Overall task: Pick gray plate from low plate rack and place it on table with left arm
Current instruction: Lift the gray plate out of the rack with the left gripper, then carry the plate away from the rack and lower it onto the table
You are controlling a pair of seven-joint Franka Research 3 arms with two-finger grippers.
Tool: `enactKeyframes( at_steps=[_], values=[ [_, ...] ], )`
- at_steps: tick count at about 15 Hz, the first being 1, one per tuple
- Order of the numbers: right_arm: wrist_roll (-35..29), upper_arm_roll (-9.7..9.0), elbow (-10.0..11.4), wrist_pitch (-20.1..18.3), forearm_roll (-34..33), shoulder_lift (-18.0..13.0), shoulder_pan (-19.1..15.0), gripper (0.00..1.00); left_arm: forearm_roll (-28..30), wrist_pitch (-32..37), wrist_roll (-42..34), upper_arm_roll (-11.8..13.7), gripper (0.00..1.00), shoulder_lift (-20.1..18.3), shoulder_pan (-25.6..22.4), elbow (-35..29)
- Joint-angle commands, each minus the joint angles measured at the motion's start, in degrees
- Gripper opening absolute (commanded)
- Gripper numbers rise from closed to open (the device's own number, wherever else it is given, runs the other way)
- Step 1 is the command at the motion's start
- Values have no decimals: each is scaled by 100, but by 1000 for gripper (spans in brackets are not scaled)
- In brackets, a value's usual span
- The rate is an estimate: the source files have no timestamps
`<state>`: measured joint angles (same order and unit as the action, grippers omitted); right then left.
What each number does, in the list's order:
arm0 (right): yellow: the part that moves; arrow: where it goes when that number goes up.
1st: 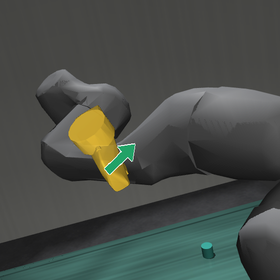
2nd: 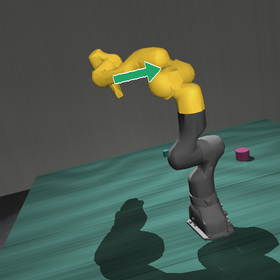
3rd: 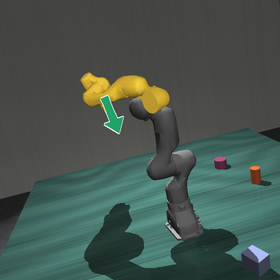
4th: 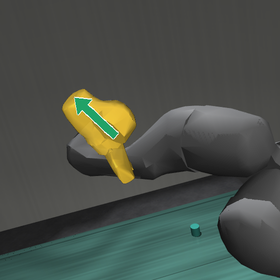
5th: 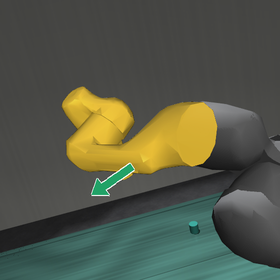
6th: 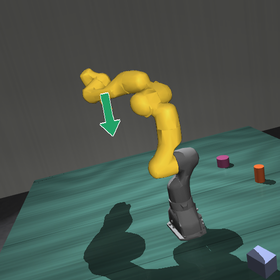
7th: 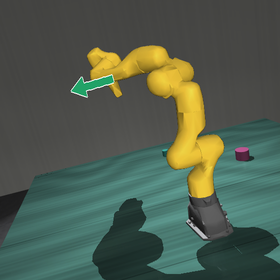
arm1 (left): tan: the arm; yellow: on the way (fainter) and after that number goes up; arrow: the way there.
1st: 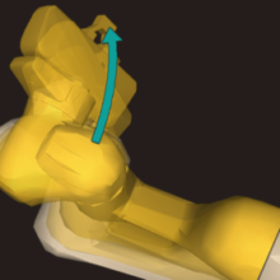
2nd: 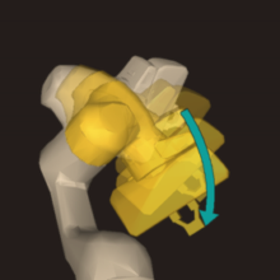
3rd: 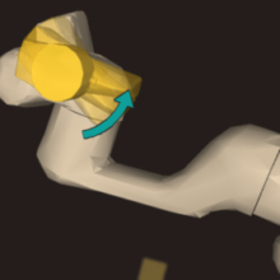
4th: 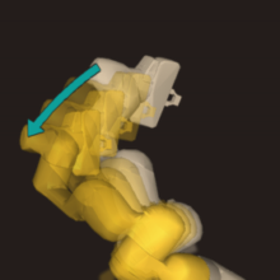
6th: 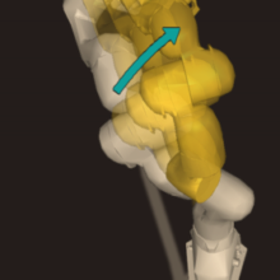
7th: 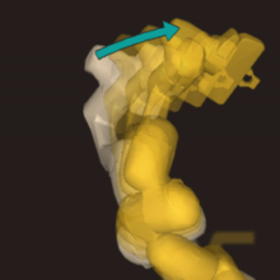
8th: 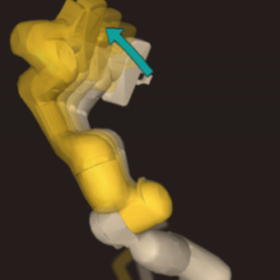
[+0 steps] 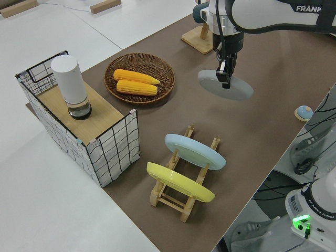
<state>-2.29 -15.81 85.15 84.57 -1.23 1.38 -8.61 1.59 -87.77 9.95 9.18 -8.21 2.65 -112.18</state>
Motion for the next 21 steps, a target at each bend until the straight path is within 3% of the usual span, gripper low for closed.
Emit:
enactKeyframes(
  at_steps=[1, 8, 12, 21],
  values=[
    [-69, -98, -51, -81, -9, -15, -106, 983, 271, 94, -20, -249, 0, 232, 34, 12],
    [-69, -98, -51, -81, -9, -15, -115, 983, 886, 225, 68, -707, 0, 732, 34, -58],
    [-69, -98, -51, -81, -9, -7, -106, 983, 904, 164, 165, -988, 0, 1040, 34, -58],
    [-69, -98, -51, -81, -9, -15, -106, 983, 904, 6, 217, -1190, 0, 1409, 34, -58]
  ],
)
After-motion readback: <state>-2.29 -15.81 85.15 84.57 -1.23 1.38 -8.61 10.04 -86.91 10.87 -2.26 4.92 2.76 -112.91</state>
